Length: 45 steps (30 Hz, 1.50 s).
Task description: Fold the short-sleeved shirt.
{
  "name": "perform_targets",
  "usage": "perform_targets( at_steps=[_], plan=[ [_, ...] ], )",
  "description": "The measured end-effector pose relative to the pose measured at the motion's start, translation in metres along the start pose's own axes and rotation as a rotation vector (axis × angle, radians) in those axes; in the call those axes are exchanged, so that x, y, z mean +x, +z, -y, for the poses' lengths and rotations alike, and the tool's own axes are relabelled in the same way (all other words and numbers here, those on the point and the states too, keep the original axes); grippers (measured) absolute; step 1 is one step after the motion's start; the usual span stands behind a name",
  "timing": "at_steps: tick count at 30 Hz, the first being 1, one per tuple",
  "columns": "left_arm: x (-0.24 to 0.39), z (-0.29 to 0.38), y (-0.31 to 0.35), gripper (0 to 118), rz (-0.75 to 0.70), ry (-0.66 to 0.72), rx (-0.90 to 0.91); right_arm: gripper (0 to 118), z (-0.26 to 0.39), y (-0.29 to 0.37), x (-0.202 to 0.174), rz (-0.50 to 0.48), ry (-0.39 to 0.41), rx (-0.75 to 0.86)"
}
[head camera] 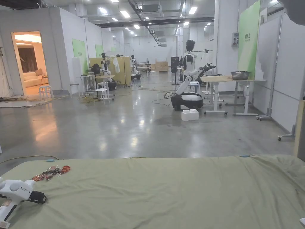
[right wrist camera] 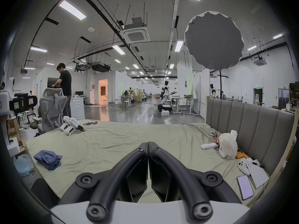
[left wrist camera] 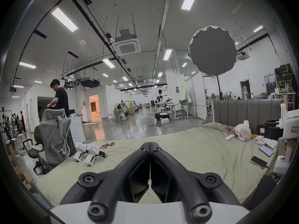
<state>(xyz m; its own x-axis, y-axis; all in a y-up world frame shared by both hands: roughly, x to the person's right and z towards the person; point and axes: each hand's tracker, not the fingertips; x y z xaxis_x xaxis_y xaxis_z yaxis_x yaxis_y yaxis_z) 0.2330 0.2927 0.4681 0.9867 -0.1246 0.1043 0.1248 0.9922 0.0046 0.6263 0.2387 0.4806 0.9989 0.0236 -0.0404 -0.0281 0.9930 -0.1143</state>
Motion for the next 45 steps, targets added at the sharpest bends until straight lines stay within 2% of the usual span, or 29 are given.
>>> perform_targets(
  at_steps=[7,8,9,10,11,12,13,14,17,18,19,20,34,45],
  plan=[
    [0.001,-0.002,0.002,0,0.01,0.003,0.007,0,-0.003,0.0,0.0,-0.008,-0.009,0.009],
    [0.001,-0.003,0.002,3,0.011,0.005,0.009,1,-0.003,0.0,0.0,-0.005,-0.013,0.013],
    [0.001,-0.003,0.002,14,0.006,0.006,0.013,8,-0.004,-0.001,0.001,0.002,-0.015,0.015],
    [0.0,-0.003,0.002,27,0.006,0.007,0.016,23,-0.005,-0.001,0.002,0.004,-0.018,0.016],
    [-0.001,-0.003,0.002,41,0.012,0.011,0.016,45,-0.006,-0.001,0.004,0.003,-0.025,0.016],
    [-0.002,-0.004,0.001,59,0.02,0.017,0.015,71,-0.006,-0.001,0.005,0.006,-0.033,0.016],
    [-0.002,-0.006,0.001,69,0.033,0.024,0.017,81,-0.006,-0.002,0.007,0.003,-0.044,0.019],
    [-0.001,-0.006,0.001,76,0.029,0.027,0.021,86,-0.006,-0.001,0.008,0.001,-0.055,0.024],
    [0.001,-0.005,-0.001,101,0.014,0.027,0.024,91,-0.007,-0.001,0.008,0.004,-0.075,0.031],
    [0.001,-0.005,-0.002,113,0.011,0.026,0.024,102,-0.007,-0.001,0.008,0.007,-0.076,0.031],
    [0.001,-0.004,-0.002,118,0.007,0.023,0.028,111,-0.008,-0.001,0.008,0.009,-0.074,0.03],
    [0.001,-0.003,-0.002,118,0.006,0.024,0.032,118,-0.008,-0.001,0.008,0.01,-0.07,0.026],
    [0.001,-0.003,-0.003,118,-0.016,0.028,0.027,118,-0.004,-0.004,-0.001,0.006,-0.025,0.018],
    [0.0,-0.001,-0.005,118,-0.021,0.042,0.009,118,-0.003,-0.005,-0.002,-0.003,-0.025,0.003]
  ],
)
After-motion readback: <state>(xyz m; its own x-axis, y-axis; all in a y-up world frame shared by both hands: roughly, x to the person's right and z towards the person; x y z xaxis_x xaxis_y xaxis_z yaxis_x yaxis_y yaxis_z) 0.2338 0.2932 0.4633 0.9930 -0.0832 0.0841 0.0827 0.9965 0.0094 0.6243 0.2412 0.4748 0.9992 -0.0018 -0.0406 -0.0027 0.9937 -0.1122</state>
